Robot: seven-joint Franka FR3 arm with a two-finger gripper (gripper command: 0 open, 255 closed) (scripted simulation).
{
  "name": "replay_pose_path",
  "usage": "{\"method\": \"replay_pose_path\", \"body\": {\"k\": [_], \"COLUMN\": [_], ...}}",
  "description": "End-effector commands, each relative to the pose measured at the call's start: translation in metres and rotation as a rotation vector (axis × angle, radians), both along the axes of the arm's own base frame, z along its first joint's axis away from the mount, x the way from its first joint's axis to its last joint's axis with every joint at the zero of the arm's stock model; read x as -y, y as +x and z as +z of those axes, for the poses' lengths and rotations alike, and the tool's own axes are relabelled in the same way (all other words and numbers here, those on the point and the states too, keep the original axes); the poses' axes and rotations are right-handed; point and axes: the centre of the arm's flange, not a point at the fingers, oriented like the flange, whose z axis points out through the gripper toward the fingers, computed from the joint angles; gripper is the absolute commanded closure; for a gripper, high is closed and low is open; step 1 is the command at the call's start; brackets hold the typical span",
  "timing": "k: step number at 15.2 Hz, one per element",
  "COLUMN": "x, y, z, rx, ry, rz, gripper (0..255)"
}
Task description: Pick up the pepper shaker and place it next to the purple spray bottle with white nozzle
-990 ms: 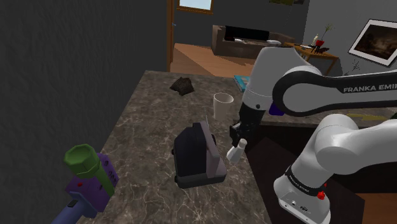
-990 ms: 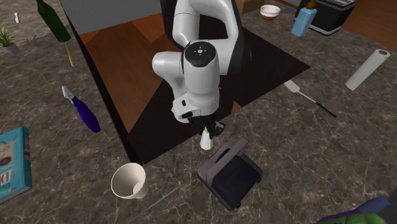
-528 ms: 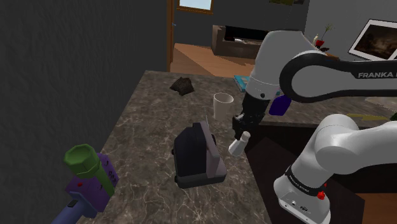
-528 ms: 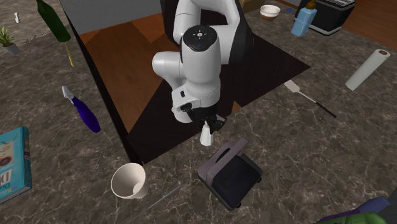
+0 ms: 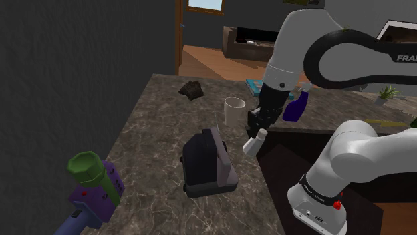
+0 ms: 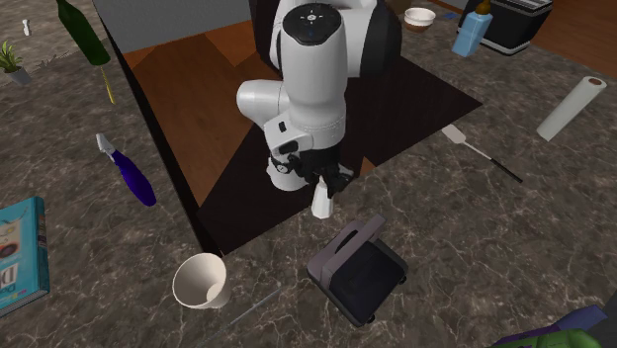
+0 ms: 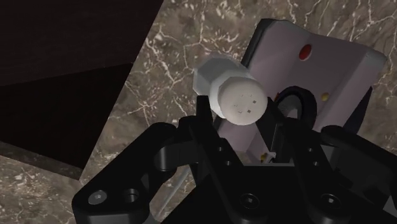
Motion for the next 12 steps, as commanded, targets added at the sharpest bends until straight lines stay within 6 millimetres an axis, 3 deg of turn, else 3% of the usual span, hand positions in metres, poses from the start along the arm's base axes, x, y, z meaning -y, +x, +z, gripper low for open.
{"method": "replay_pose_path", "body": {"k": [1, 12], "x": [0.0, 0.0], "y": [0.001, 0.001], "z": [0.011, 0.069], "rx": [0.0, 0.0], "ry": [0.0, 0.0], "rz": [0.0, 0.0], "gripper": [255, 255]}}
